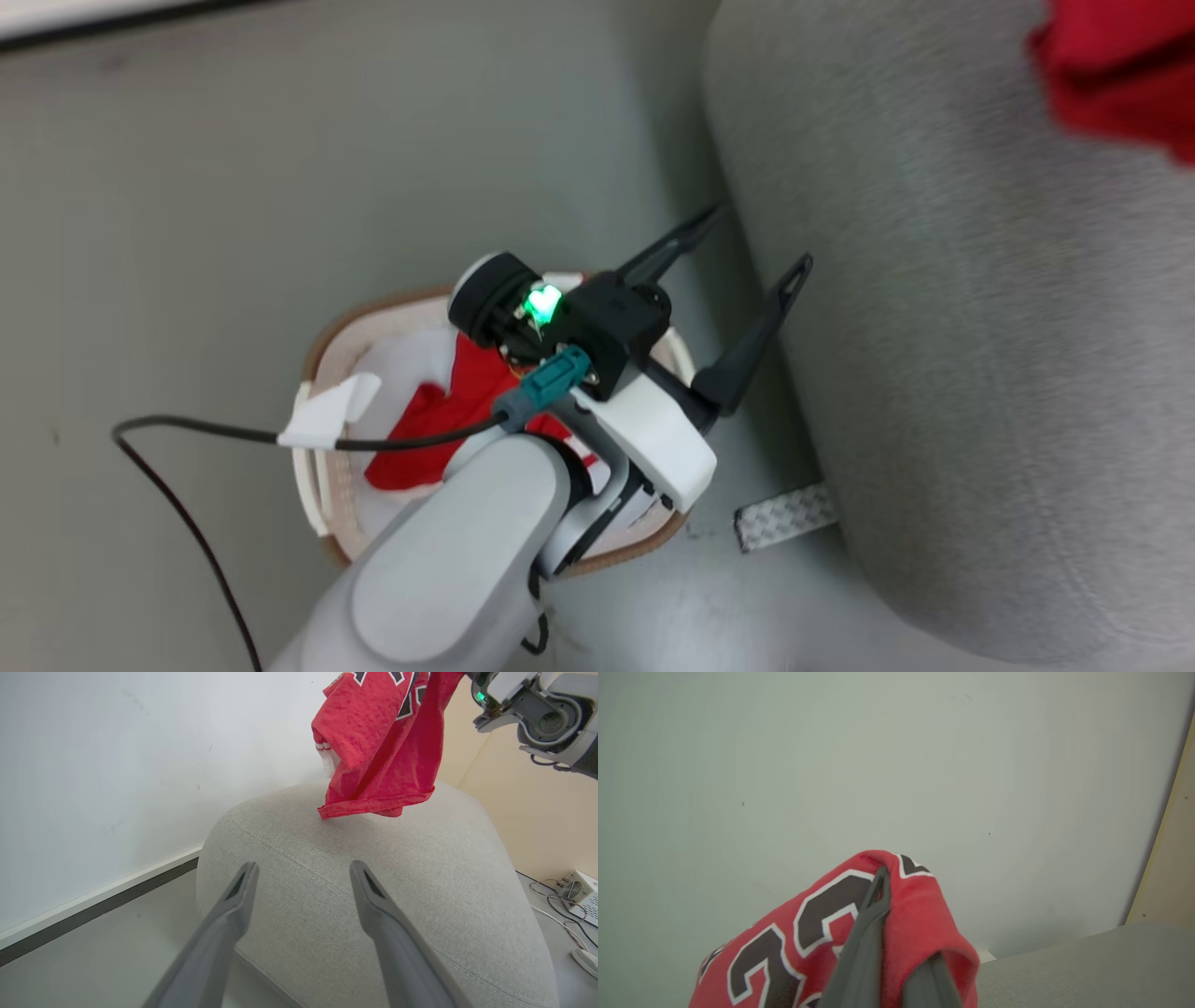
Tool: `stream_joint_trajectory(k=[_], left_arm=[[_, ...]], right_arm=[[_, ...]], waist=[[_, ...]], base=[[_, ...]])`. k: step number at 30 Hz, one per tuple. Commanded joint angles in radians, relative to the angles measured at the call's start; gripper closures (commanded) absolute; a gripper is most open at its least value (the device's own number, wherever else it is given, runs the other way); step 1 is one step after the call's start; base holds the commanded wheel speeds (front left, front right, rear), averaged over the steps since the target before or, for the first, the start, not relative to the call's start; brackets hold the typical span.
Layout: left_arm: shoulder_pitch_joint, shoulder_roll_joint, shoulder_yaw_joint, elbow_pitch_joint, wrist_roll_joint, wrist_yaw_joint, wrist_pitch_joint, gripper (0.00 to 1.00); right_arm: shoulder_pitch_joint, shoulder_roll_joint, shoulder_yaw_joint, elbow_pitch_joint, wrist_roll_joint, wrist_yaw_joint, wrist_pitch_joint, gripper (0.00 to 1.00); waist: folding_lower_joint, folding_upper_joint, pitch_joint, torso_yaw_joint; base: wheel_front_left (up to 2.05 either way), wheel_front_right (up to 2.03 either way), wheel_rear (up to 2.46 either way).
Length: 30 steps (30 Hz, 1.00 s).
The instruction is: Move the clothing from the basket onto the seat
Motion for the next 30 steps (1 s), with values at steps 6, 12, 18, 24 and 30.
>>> stream_joint_trajectory(k=[6,12,18,24,30], left_arm=[[-0.05,-0.008,0.017,0.033,0.001,0.009,-0.05,0.0],[-0.031,-0.005,0.036,0.074,-0.025,0.023,-0.098,0.0],[0.026,0.021,0.08,0.121,-0.054,0.04,-0.175,0.0],[0.112,0.054,0.123,0.161,-0.072,0.07,-0.238,0.0],[0.206,0.058,0.182,0.177,-0.083,0.112,-0.262,0.0]], right_arm=[[-0.129,-0.05,-0.164,0.307,-0.039,-0.002,0.0,1.0],[-0.044,0.06,-0.403,0.319,-0.128,-0.002,-0.001,0.0],[0.164,0.238,-0.423,0.113,-0.194,-0.002,0.0,0.0],[0.369,0.31,-0.321,-0.069,-0.248,-0.002,0.0,0.0],[0.506,0.33,-0.251,-0.174,-0.311,-0.002,0.0,0.0]], waist=[[-0.0003,0.0,0.191,0.113],[-0.0003,0.0,0.184,0.121],[-0.0003,0.0,0.097,0.097],[-0.0003,0.0,-0.047,0.095],[-0.0003,0.0,-0.186,0.138]], base=[[0.0,0.0,0.0],[0.0,0.0,0.0],[0.0,0.0,0.0],[0.0,0.0,0.0],[0.0,0.0,0.0]])
